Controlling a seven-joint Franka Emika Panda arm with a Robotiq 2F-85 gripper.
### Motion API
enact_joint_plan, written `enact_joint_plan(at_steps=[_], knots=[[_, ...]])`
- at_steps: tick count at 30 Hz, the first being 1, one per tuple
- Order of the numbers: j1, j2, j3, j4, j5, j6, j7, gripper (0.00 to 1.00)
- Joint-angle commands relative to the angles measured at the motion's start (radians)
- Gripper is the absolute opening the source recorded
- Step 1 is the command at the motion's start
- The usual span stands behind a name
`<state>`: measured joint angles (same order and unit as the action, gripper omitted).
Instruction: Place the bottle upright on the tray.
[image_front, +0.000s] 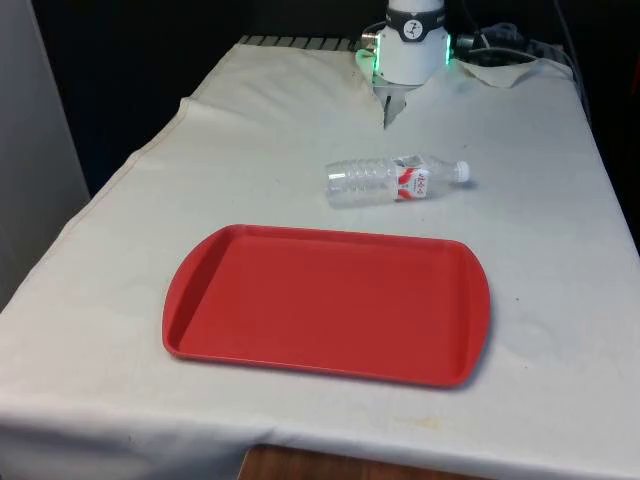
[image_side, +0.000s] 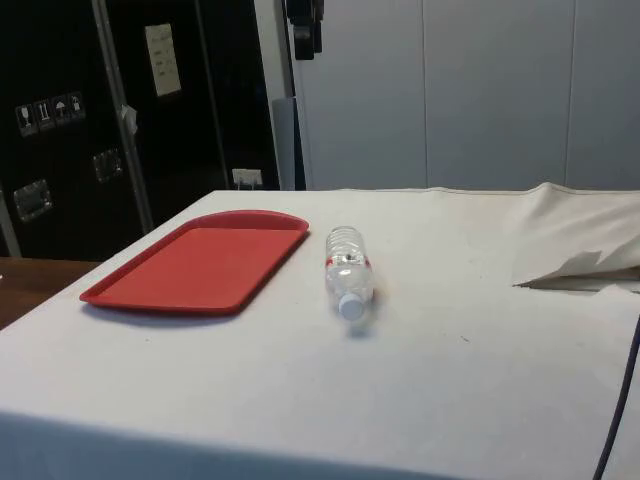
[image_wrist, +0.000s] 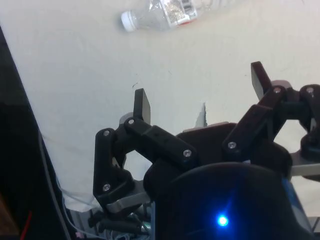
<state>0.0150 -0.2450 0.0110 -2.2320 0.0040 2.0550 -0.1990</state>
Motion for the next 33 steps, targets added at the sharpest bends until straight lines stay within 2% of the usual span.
enact_joint_plan(at_steps=[1,9,10,15,26,27,28,33], knots=[[0.000,0.001,0.002,-0.001,0.000,0.000,0.001,1.00],[0.005,0.008,0.014,-0.018,0.000,0.028,0.014,1.00],[0.004,0.009,0.012,-0.013,0.000,0.014,0.007,1.00],[0.005,0.012,0.021,-0.025,0.001,0.037,0.016,1.00],[0.008,0.021,0.036,-0.031,0.001,0.046,0.013,1.00],[0.006,0.022,0.034,-0.025,0.000,0.031,0.009,1.00],[0.008,0.023,0.037,-0.031,0.001,0.047,0.013,1.00],[0.010,0.028,0.046,-0.034,0.001,0.051,0.012,1.00]])
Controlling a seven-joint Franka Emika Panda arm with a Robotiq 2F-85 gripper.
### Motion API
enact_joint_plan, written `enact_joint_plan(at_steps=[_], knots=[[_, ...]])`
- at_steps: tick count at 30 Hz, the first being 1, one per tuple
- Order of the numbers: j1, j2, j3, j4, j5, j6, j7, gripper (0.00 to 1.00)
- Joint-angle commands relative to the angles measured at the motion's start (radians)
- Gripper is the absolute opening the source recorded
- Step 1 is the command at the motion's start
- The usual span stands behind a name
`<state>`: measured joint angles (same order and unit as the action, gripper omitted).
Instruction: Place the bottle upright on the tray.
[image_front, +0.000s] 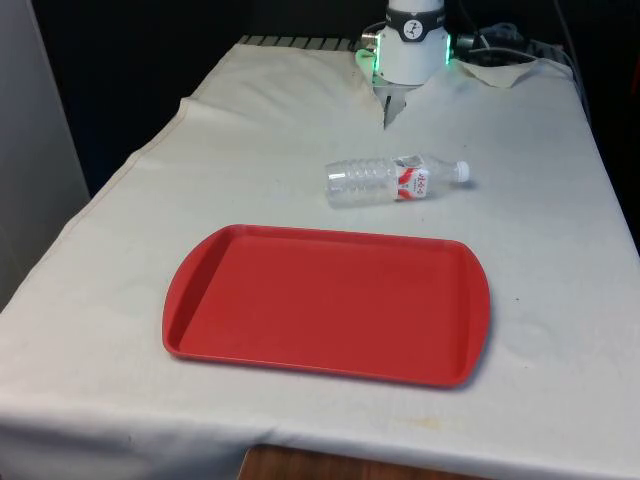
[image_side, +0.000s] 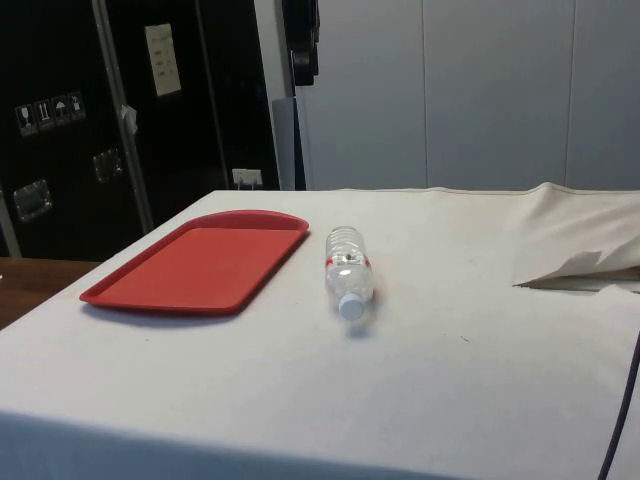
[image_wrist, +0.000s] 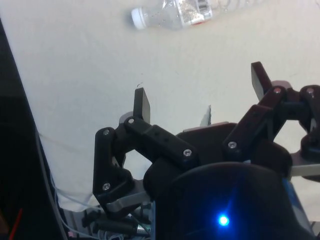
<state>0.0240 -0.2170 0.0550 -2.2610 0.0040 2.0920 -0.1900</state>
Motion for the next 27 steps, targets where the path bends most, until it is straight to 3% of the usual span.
enact_joint_plan(at_steps=[1,27], knots=[[0.002,0.001,0.003,-0.006,0.001,0.015,0.003,1.00],[0.010,0.019,0.036,-0.030,0.000,0.053,-0.014,1.00]])
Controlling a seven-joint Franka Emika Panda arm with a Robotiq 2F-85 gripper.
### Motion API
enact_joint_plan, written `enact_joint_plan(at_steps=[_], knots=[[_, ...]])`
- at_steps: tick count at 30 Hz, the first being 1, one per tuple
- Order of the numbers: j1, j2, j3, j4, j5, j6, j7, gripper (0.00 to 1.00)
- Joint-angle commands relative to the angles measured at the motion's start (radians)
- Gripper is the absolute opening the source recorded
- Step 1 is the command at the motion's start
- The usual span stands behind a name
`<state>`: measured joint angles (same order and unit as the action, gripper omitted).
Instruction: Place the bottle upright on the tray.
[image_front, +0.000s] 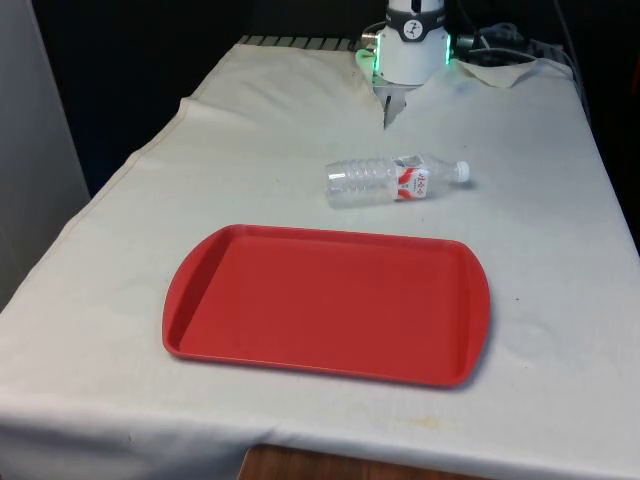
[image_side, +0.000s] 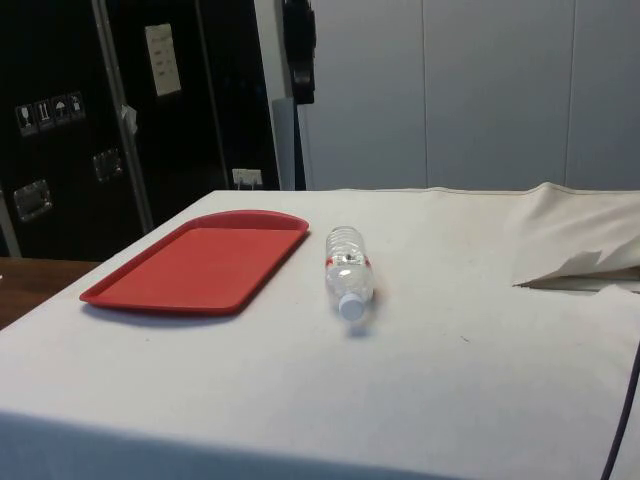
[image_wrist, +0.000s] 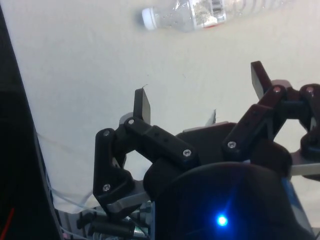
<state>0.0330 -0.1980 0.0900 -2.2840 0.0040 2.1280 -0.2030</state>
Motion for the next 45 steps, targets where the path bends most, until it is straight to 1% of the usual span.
enact_joint_plan(at_steps=[1,3,7,8,9,16,17,18,19,23,26,27,28,34,35,36,42,43,44,45], knots=[[0.002,0.001,0.003,-0.008,0.000,0.018,-0.002,1.00],[0.001,0.002,0.006,-0.011,0.000,0.023,-0.005,1.00],[0.003,0.003,0.011,-0.020,0.000,0.034,-0.014,1.00],[0.001,0.003,0.009,-0.015,0.000,0.021,-0.013,1.00],[0.003,0.004,0.012,-0.020,0.000,0.035,-0.016,1.00],[0.003,0.009,0.016,-0.030,0.000,0.050,-0.037,1.00],[0.003,0.010,0.016,-0.031,0.000,0.051,-0.039,1.00],[0.002,0.009,0.015,-0.026,0.000,0.035,-0.038,1.00],[0.003,0.012,0.016,-0.032,0.000,0.053,-0.042,1.00],[0.003,0.018,0.017,-0.041,0.000,0.067,-0.057,1.00],[0.003,0.020,0.017,-0.048,-0.001,0.076,-0.066,1.00],[0.002,0.018,0.017,-0.045,0.000,0.063,-0.065,1.00],[0.003,0.021,0.017,-0.050,-0.001,0.080,-0.069,1.00],[0.003,0.030,0.017,-0.069,0.000,0.109,-0.093,1.00],[0.002,0.029,0.017,-0.062,0.000,0.093,-0.089,1.00],[0.003,0.032,0.017,-0.074,0.000,0.115,-0.099,1.00],[0.003,0.042,0.017,-0.093,-0.001,0.145,-0.122,1.00],[0.003,0.042,0.017,-0.093,-0.001,0.145,-0.122,1.00],[0.002,0.041,0.017,-0.087,0.000,0.130,-0.120,1.00],[0.003,0.043,0.017,-0.095,-0.001,0.149,-0.125,1.00]])
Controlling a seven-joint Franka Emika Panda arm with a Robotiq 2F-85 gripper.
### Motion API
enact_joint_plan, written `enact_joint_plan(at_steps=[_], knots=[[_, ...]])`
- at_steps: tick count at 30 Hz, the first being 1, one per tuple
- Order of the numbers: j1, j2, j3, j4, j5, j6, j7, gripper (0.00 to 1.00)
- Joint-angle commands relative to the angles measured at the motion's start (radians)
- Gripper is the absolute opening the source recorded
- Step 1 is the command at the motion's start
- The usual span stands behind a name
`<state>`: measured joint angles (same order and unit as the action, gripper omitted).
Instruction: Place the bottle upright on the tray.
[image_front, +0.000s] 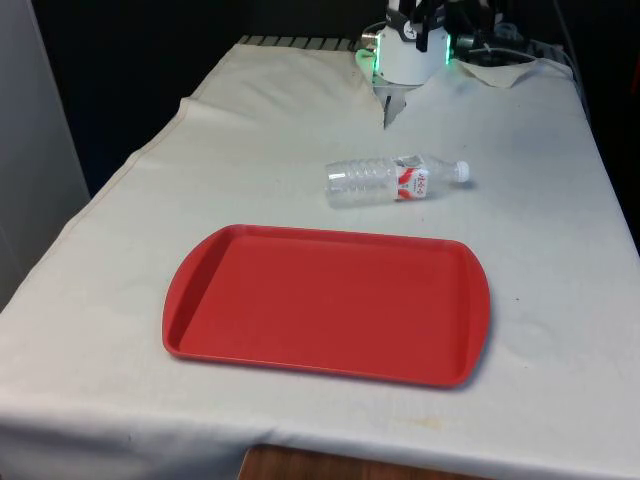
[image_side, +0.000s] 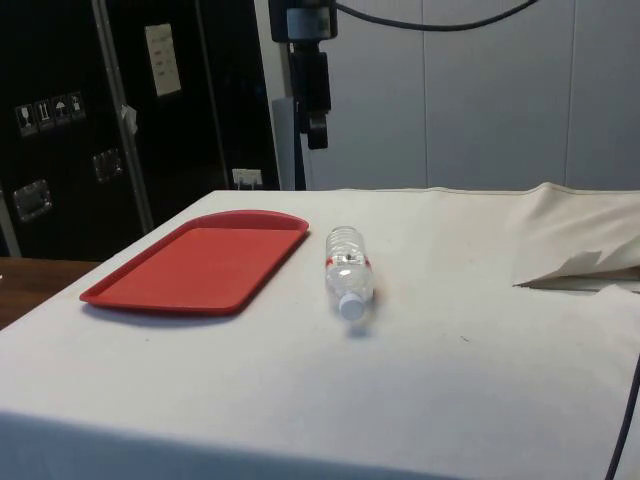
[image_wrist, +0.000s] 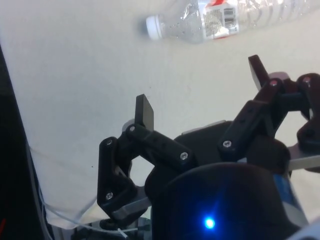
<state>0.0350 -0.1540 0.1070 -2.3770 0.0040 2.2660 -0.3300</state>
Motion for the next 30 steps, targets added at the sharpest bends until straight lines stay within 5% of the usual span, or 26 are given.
enact_joint_plan(at_steps=[1,30], knots=[[0.001,0.002,0.000,-0.008,-0.001,0.019,-0.005,1.00],[0.000,0.038,0.000,-0.069,0.000,0.109,-0.102,1.00]])
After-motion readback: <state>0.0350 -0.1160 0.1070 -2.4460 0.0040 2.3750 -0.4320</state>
